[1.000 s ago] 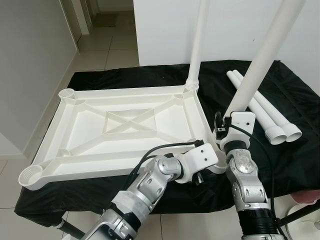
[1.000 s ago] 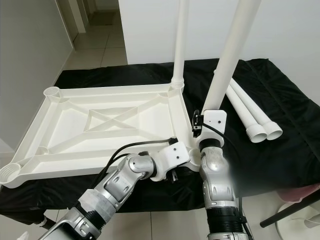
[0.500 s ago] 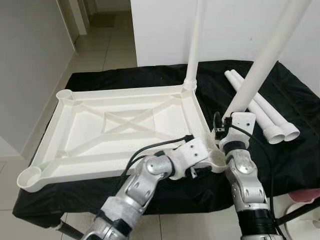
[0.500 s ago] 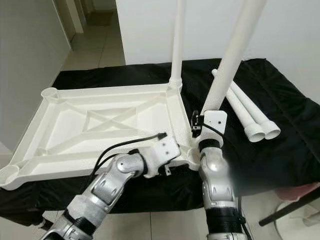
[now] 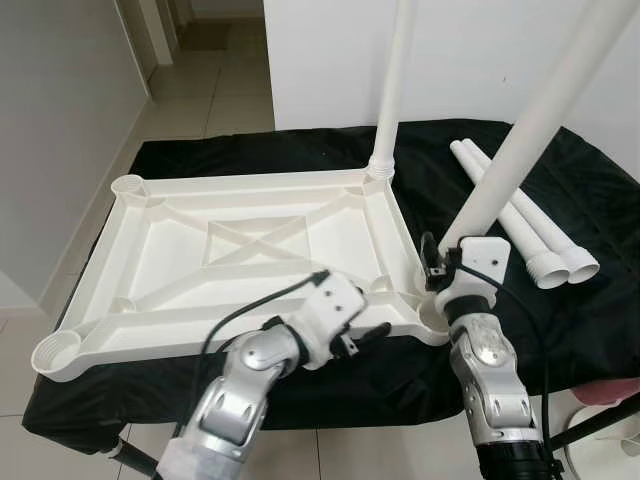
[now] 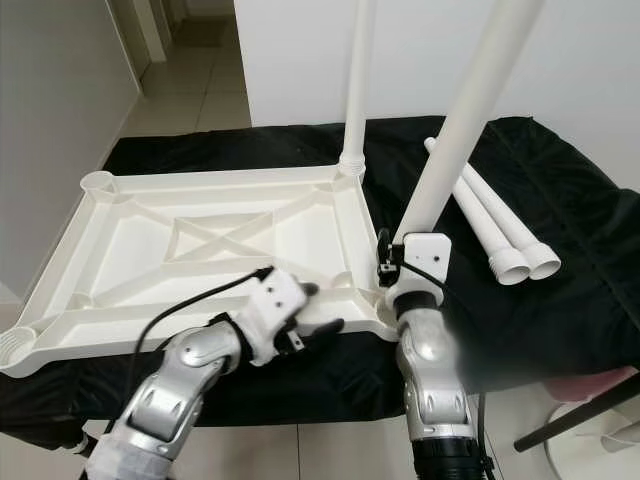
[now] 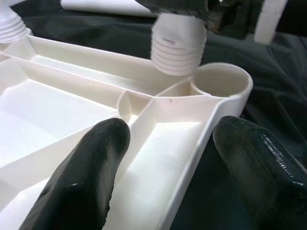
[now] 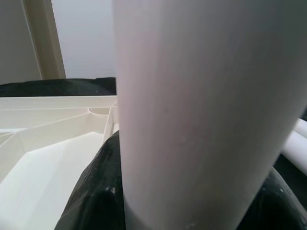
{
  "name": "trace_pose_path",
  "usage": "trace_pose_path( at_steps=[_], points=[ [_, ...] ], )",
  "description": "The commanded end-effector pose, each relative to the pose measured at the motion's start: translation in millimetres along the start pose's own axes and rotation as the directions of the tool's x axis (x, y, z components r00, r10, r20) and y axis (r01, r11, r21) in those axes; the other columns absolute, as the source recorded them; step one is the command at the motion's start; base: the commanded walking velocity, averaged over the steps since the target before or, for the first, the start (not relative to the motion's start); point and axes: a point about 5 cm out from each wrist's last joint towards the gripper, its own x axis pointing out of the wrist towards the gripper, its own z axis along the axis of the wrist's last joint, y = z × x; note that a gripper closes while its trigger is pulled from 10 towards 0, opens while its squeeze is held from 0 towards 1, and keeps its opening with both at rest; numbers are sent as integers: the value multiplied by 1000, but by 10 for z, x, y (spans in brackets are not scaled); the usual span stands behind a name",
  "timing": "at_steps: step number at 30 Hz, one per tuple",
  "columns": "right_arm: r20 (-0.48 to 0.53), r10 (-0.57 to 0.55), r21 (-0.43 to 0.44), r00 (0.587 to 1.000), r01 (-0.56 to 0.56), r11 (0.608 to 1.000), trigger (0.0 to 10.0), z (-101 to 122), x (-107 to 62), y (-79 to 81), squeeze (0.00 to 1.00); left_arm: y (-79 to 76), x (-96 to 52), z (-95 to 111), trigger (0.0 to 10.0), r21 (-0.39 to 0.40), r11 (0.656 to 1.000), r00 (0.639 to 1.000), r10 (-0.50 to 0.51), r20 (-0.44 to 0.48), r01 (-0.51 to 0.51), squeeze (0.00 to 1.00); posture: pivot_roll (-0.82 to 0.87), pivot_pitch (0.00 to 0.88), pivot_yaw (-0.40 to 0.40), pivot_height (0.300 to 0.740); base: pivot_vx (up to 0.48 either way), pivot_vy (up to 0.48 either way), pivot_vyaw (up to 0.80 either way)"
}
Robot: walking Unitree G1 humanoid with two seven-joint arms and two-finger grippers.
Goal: Building children table
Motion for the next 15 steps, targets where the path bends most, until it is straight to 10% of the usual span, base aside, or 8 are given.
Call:
trace_pose_path(
  at_steps=[1,15],
  points=[
    [27,13,13,1000,-14,1000,10000,44,-13,21,0,10,-21,10,10000,-10,999,999,47,1,-47,0,-42,22,12,740,0,0,0],
    [47,-11,11,999,11,1000,10000,88,50,-11,0,-11,172,-248,10000,200,978,981,96,-168,-62,0,-51,5,12,740,0,0,0]
  ],
)
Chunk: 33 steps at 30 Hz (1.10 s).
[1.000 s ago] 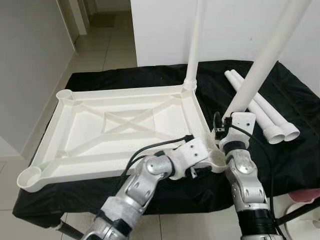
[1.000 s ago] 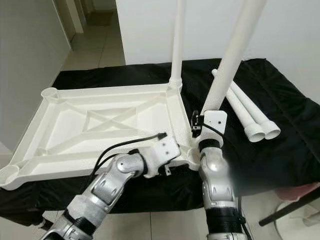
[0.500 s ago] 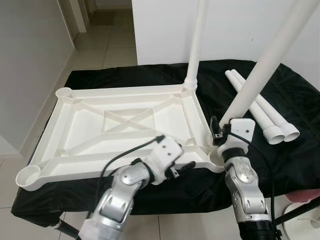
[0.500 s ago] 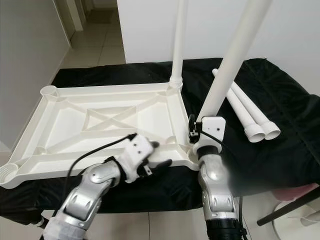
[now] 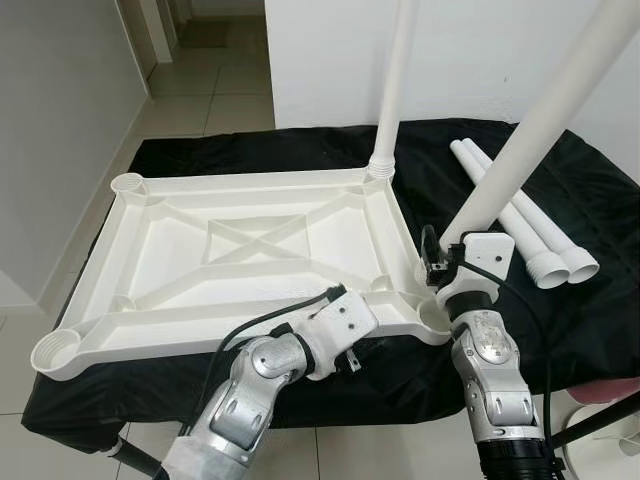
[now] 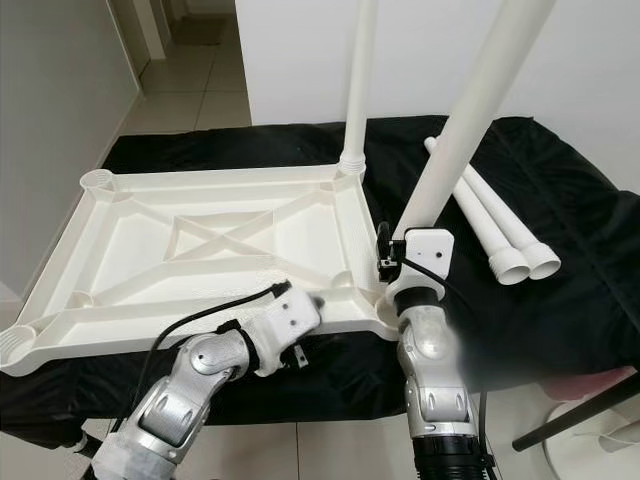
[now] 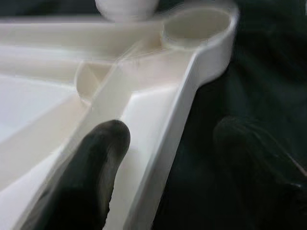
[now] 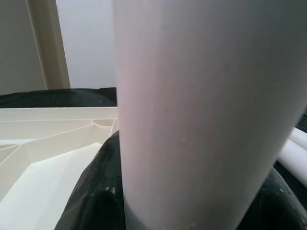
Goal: Building children table
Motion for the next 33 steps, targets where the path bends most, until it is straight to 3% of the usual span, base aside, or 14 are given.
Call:
trace_pose_path(
  at_steps=[1,4,6,9,11,12,16,23,26,33],
  points=[
    [12,-6,2,1000,6,1000,10000,16,14,-1,0,106,24,-83,10000,19,983,982,185,-48,-184,0,-51,5,12,740,0,0,0],
    [10,-7,1,1000,7,1000,10000,12,17,5,0,241,62,-112,10000,4,964,961,265,-75,-265,0,-56,0,13,740,0,0,0],
    [10,-7,1,1000,7,1000,10000,12,17,5,0,241,62,-112,10000,4,964,961,265,-75,-265,0,-56,0,13,740,0,0,0],
    [8,-10,-1,1000,10,1000,10000,6,25,13,0,472,75,-74,10000,-19,917,914,397,-80,-399,0,-58,0,16,740,0,0,0],
    [7,-11,-1,1000,11,1000,10000,3,26,15,0,527,70,-58,10000,-22,901,899,431,-76,-433,0,-58,0,16,740,0,0,0],
    [6,-13,-1,1000,13,1000,10000,1,28,17,0,605,57,-42,10000,-27,869,868,491,-71,-494,0,-57,0,18,740,0,0,0],
    [5,-15,-1,1000,15,1000,10000,-1,29,18,0,643,52,-42,10000,-26,854,853,517,-68,-520,0,-57,0,20,740,0,0,0],
    [4,-19,-1,1000,19,1000,10000,-8,25,7,0,568,43,-5,10000,-62,901,903,429,-22,-429,0,-56,0,21,740,0,0,0],
    [-4,-28,-6,1000,28,1000,10000,-29,12,-27,0,412,-39,41,10000,-81,951,950,304,75,-298,0,-55,1,20,740,0,0,0],
    [-17,-36,-8,999,35,999,10000,-44,11,-66,0,300,-146,42,10000,-124,973,971,208,118,-194,0,-44,9,15,740,0,0,0]
  ],
)
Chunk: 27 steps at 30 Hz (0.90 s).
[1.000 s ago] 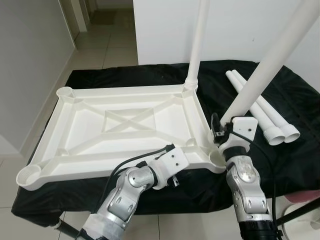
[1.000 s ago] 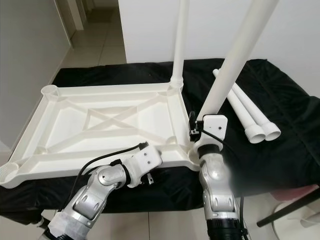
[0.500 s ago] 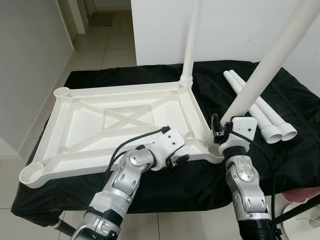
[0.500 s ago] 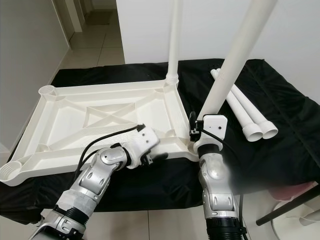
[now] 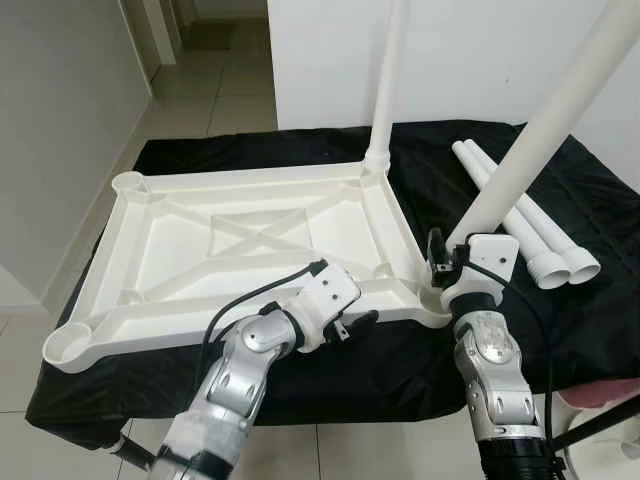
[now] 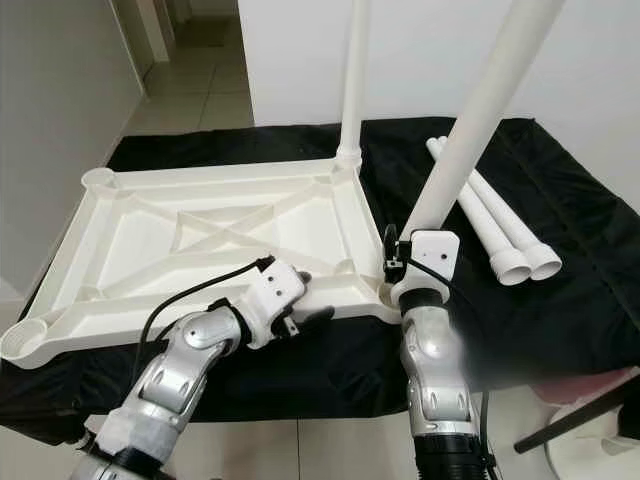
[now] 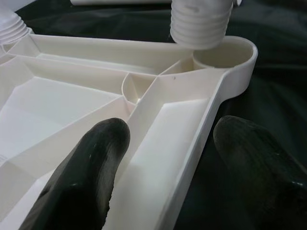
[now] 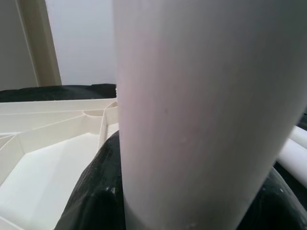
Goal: Building children table
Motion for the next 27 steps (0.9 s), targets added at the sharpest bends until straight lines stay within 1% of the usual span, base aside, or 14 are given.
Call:
trace_pose_path(
  at_steps=[1,2,4,5,6,9,10,12,13,17,18,23,26,27],
  points=[
    [-14,-11,24,1000,12,1000,10000,-10,17,-22,0,4,-79,-18,10000,-47,998,1000,29,-5,-29,0,-39,15,12,740,0,0,0],
    [-25,-17,40,1000,18,999,10000,-20,23,-23,0,-25,-112,-32,10000,-69,998,1000,-8,-10,7,0,-39,15,12,740,0,0,0],
    [-25,-17,40,1000,18,999,10000,-20,23,-23,0,-25,-112,-32,10000,-69,998,1000,-8,-10,7,0,-39,15,12,740,0,0,0],
    [-36,-23,52,999,25,998,10000,-22,28,-27,0,-50,-144,-37,10000,-79,996,999,-34,-11,33,0,-36,20,13,740,0,0,0],
    [-39,-20,55,999,22,998,10000,-21,33,-27,0,-61,-170,-35,10000,-82,996,999,-47,-9,46,114,-36,20,13,740,0,0,0],
    [-39,-13,49,999,15,999,10000,-16,37,-29,0,-65,-186,-23,10000,-83,995,999,-51,-1,50,114,-34,22,10,740,0,0,0],
    [-38,-8,44,999,10,999,10000,-14,39,-30,0,-67,-197,-14,10000,-84,995,999,-53,4,53,1000,-34,22,10,740,0,0,0],
    [-38,-8,44,999,10,999,10000,-14,39,-30,0,-67,-197,-14,10000,-84,995,999,-53,4,53,1000,-34,22,10,740,0,0,0],
    [-41,17,52,999,-15,999,10000,-20,36,-21,0,-83,-212,4,10000,-116,991,997,-68,20,70,1000,-32,23,7,740,0,0,0],
    [-38,44,56,998,-42,998,10000,-19,25,-14,0,-97,-227,44,10000,-133,988,997,-69,29,73,1000,-33,21,7,740,0,0,0],
    [-33,53,53,998,-52,997,10000,-12,23,-13,0,-100,-234,80,10000,-149,986,996,-74,43,80,0,-33,21,7,740,0,0,0],
    [-22,64,49,998,-63,997,10000,8,16,-15,0,-105,-259,122,10000,-179,980,996,-81,44,88,0,-34,20,8,740,0,0,0],
    [-24,80,48,996,-79,996,10000,-3,-23,-5,0,-122,-275,108,10000,-202,975,996,-87,22,89,0,-35,21,9,740,0,0,0],
    [-35,97,42,995,-95,995,10000,-31,-66,5,0,-125,-277,104,10000,-206,975,997,-78,13,79,0,-35,21,9,740,0,0,0]
  ],
)
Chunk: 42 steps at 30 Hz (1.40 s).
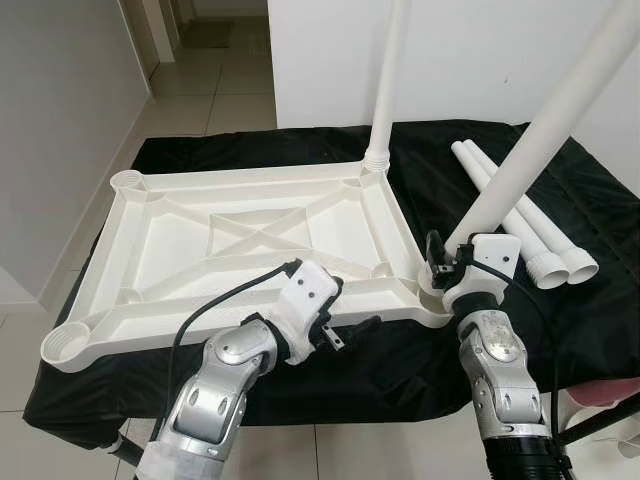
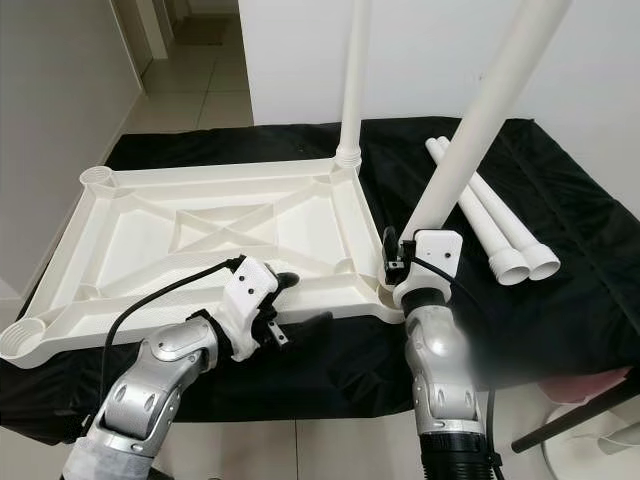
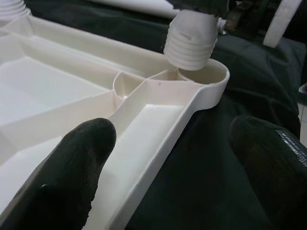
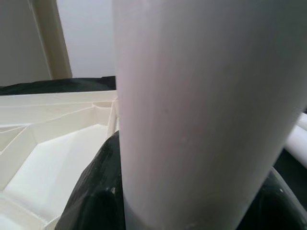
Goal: Building children table
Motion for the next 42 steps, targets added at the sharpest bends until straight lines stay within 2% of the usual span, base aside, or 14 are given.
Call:
trace_pose_path(
  at_steps=[1,5,9,22,26,37,39,42],
  points=[
    [-2,27,-3,1000,-27,1000,10000,-14,-48,28,0,-41,-8,-14,10000,-8,999,999,-51,-18,51,0,-35,21,9,740,0,0,0],
    [-17,52,-29,998,-53,998,10000,-58,-101,38,0,-38,-7,-10,10000,-14,999,999,-41,-23,40,0,-36,24,7,740,0,0,0],
    [-55,102,-80,993,-106,991,10000,-166,-230,43,0,-29,-17,19,10000,-22,999,999,-28,-29,28,0,-36,25,7,740,0,0,0],
    [-96,192,-185,977,-207,961,10000,-255,-278,60,0,-23,-6,40,10000,-18,999,999,-27,-35,27,0,-43,27,16,740,0,0,0],
    [-113,265,-212,958,-284,935,10000,-262,-225,45,0,-15,6,53,10000,-11,1000,999,-22,-36,22,0,-44,26,20,740,0,0,0],
    [-140,366,-190,920,-388,902,10000,-285,-190,79,0,-7,7,58,10000,-5,1000,999,-14,-38,14,0,-43,26,20,740,0,0,0],
    [-145,379,-173,914,-400,900,10000,-292,-196,90,0,-9,7,59,10000,-4,1000,999,-14,-37,13,0,-39,26,19,740,0,0,0],
    [-159,386,-92,909,-403,911,10000,-333,-225,98,0,-14,3,61,10000,0,1000,999,-12,-36,12,0,-37,26,15,740,0,0,0]
  ],
)
